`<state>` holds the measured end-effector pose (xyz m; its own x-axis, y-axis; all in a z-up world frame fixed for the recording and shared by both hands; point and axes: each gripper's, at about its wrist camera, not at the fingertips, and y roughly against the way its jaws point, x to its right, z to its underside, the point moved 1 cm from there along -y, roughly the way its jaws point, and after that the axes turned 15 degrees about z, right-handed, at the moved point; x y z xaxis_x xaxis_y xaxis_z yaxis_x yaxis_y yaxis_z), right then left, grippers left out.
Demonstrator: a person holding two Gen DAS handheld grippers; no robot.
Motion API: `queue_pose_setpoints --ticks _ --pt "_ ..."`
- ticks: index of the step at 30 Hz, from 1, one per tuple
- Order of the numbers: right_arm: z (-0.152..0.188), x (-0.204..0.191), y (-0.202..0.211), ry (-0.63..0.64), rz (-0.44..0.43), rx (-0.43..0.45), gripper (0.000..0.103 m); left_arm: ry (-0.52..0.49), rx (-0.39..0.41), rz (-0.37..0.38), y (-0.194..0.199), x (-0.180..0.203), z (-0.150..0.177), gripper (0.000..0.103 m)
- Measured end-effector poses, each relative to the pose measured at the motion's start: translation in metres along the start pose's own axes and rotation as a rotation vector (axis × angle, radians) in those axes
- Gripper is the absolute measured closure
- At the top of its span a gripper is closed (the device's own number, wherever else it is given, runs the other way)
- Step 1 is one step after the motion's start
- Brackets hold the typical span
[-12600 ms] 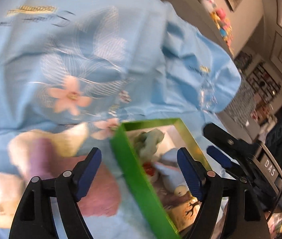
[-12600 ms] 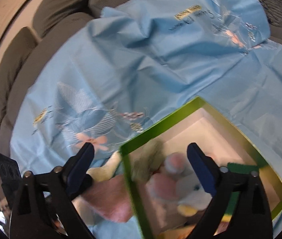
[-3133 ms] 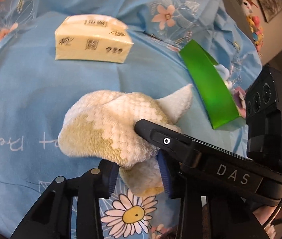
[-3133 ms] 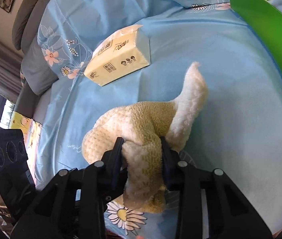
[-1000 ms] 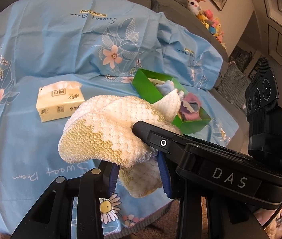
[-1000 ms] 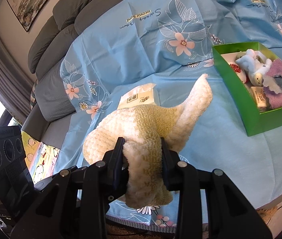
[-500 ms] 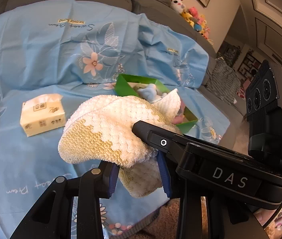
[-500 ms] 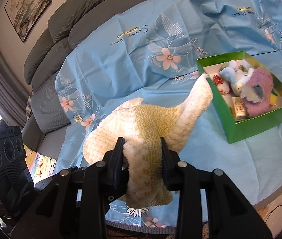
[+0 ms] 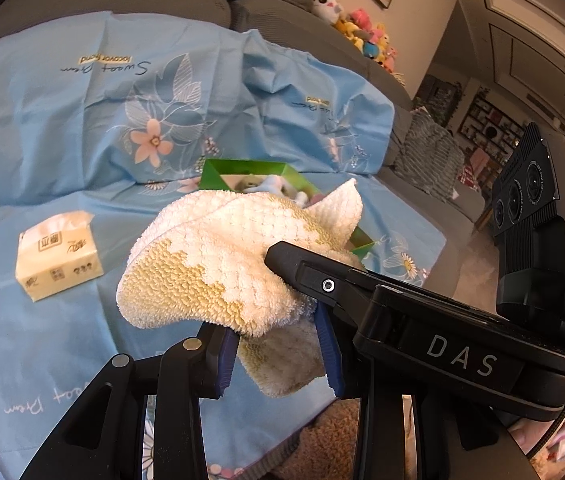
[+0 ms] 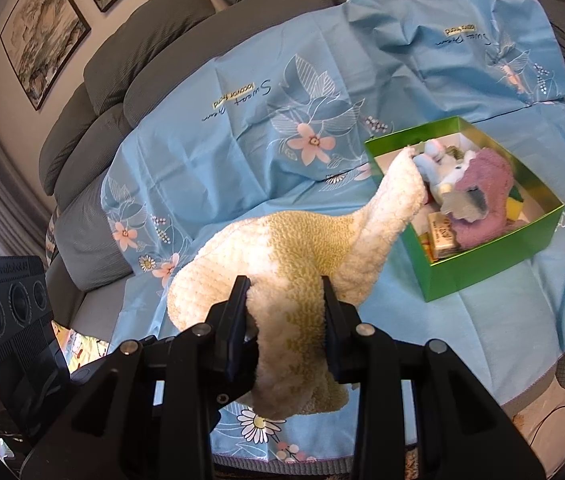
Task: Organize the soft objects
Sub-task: 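Carry the cream-and-yellow cloth with the right tool over the green box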
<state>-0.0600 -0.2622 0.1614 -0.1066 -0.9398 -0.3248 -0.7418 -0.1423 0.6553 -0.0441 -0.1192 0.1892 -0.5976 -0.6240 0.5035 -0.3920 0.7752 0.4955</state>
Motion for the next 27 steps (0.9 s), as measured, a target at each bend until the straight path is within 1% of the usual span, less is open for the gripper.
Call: queue_pose_setpoints --ticks 10,27 --pt "-0.004 0.006 0.007 -0.019 0.018 0.033 0.069 -0.026 0.002 0.014 -0.006 0.009 -0.006 0.066" --pt "-0.012 0.011 0.003 -0.044 0.013 0.048 0.069 -0.027 0.001 0.010 -0.010 0.010 -0.008 0.066"
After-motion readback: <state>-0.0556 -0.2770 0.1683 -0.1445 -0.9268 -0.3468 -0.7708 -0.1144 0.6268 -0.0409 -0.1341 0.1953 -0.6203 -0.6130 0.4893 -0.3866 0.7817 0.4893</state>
